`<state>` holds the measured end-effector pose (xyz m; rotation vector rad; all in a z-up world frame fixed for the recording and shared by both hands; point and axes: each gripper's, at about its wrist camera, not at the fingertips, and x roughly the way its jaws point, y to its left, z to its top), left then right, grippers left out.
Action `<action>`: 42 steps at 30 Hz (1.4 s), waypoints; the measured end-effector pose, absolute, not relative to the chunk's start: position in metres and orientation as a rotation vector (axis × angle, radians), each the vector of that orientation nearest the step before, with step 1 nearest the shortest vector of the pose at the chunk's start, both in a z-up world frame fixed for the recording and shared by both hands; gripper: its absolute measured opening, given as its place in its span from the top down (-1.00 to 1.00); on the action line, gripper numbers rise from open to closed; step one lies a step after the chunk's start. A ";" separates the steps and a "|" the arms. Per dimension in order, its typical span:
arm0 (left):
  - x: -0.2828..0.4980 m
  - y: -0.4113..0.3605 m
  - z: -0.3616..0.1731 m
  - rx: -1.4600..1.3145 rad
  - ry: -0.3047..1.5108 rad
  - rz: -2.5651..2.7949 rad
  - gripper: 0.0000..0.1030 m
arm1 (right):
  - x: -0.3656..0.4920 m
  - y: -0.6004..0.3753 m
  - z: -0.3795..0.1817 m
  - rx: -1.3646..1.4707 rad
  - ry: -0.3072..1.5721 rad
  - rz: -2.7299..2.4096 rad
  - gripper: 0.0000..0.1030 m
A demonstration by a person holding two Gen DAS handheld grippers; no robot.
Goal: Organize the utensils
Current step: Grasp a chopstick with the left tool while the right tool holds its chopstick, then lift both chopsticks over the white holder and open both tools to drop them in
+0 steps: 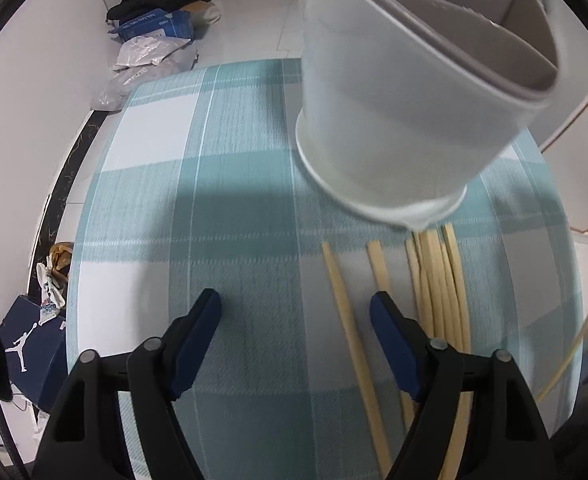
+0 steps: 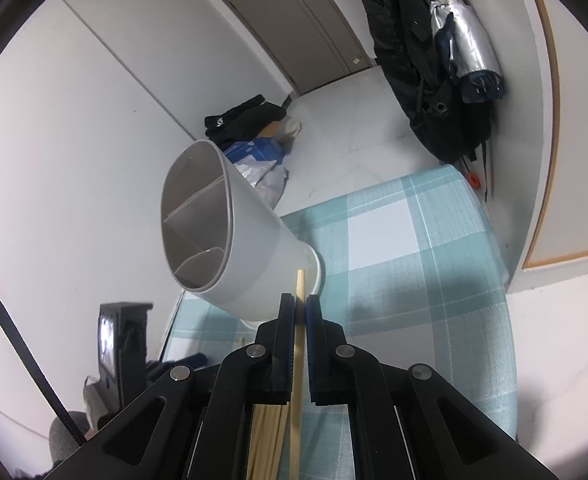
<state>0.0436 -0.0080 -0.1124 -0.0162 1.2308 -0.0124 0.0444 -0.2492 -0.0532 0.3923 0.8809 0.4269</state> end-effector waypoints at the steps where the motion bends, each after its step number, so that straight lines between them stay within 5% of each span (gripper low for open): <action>1: 0.044 -0.008 -0.111 -0.019 1.218 -0.016 -0.07 | 0.044 -0.249 -0.053 0.390 0.879 0.429 0.91; 3: 0.046 -0.011 -0.109 -0.028 1.199 -0.033 0.66 | 0.043 -0.248 -0.053 0.385 0.878 0.431 0.91; 5: 0.049 -0.009 -0.109 -0.052 1.199 -0.053 0.92 | 0.043 -0.248 -0.053 0.379 0.875 0.431 0.91; 10: 0.050 0.002 -0.105 -0.159 1.167 -0.064 0.96 | 0.039 -0.243 -0.046 0.349 0.840 0.432 0.91; 24: -0.018 0.015 0.003 -0.234 0.709 -0.155 0.96 | -0.010 -0.205 -0.007 0.149 0.584 0.484 0.92; 42: -0.022 -0.003 0.063 -0.167 0.683 -0.261 0.97 | -0.020 -0.192 0.023 0.132 0.493 0.498 0.92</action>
